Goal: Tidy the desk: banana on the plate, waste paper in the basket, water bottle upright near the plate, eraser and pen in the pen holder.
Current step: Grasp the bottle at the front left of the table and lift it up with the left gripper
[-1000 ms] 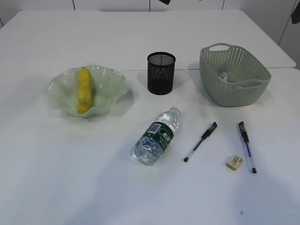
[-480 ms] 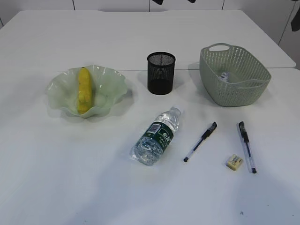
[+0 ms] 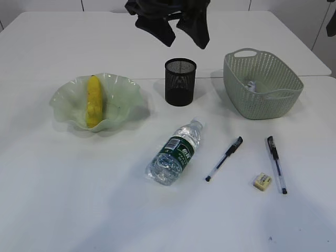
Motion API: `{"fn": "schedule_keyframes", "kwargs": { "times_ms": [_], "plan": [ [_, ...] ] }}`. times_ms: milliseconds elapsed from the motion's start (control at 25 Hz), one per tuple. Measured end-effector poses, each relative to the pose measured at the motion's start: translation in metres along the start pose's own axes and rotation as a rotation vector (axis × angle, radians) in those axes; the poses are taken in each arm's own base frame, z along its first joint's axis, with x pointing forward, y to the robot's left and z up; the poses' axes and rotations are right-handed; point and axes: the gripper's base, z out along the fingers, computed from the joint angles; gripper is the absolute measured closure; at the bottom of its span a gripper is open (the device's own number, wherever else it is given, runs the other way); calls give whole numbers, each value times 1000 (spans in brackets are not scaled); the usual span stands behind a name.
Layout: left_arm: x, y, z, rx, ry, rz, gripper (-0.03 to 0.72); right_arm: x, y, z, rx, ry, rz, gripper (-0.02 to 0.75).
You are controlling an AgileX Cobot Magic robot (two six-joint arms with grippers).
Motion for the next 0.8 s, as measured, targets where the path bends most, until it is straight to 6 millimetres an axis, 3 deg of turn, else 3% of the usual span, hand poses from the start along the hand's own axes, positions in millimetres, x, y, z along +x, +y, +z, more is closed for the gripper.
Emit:
{"fn": "schedule_keyframes", "kwargs": {
  "times_ms": [400,800],
  "plan": [
    [1,7,8,-53,15,2,96,1,0,0,-5,11,0,467],
    [11,19,55,-53,104,-28,96,2,0,0,-5,20,0,467]
  ]
}}
